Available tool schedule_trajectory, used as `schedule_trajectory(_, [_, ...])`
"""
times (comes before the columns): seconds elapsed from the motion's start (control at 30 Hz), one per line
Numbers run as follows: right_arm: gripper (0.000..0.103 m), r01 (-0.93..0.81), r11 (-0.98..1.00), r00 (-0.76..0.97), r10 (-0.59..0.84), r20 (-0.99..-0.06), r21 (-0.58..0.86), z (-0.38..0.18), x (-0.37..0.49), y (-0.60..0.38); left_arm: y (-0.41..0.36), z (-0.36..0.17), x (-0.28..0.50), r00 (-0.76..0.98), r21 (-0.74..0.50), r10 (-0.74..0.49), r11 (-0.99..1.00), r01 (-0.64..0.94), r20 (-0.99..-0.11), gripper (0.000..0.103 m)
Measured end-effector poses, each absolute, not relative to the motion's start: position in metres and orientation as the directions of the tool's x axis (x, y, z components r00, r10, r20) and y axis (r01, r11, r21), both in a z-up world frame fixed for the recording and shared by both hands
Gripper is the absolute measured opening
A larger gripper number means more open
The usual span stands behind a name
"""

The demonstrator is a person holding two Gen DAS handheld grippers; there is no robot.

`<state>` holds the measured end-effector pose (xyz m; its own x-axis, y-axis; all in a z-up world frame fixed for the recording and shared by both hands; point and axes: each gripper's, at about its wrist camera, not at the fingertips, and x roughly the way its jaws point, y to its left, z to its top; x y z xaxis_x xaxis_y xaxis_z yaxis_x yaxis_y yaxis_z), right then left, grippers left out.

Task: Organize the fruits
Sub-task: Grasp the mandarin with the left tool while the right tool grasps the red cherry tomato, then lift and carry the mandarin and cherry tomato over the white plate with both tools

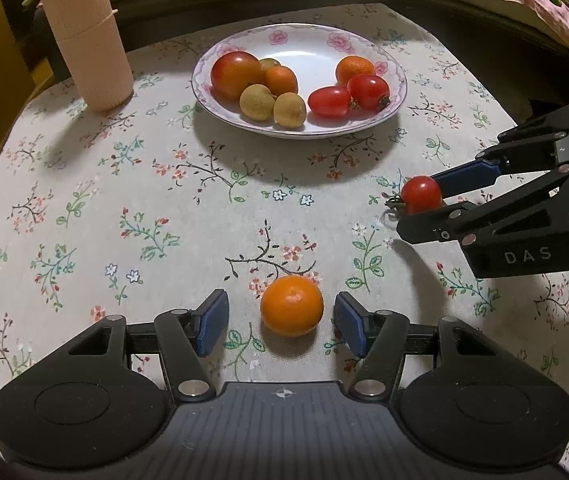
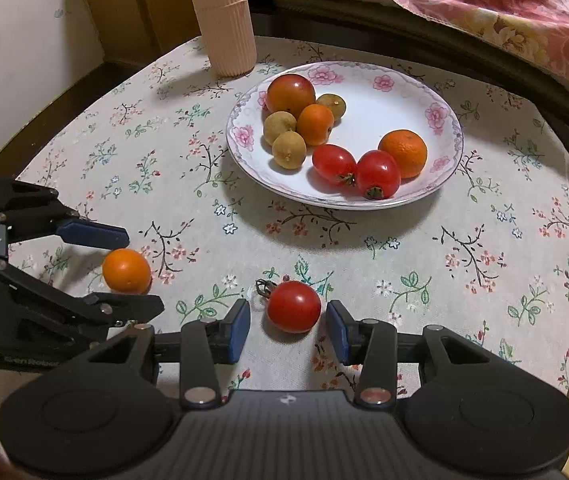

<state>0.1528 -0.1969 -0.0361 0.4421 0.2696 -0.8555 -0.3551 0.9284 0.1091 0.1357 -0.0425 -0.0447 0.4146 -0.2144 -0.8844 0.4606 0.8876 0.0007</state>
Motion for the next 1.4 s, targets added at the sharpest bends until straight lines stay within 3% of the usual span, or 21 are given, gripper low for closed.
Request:
schedule_trajectory(0.13, [0.043, -0.353, 0.929, 0.442, 0.273, -0.854, 0.114, -0.036, 0.153, -0.197, -0.043, -0.044, 0.134, 0.418, 0.002, -0.212, 0.891, 0.454, -0.883, 0.064])
schedule_trajectory(0.47, [0.031, -0.366, 0.927, 0.442, 0.252, -0.861, 0.084, -0.036, 0.151, -0.196, -0.046, -0.041, 0.133, 0.419, -0.003, -0.219, 0.889, 0.458, -0.881, 0.039])
schedule_trajectory(1.4, [0.031, -0.379, 0.918, 0.489, 0.306, -0.817, 0.117, -0.010, 0.144, -0.189, -0.053, -0.018, 0.142, 0.498, 0.007, -0.231, 0.903, 0.430, -0.836, 0.039])
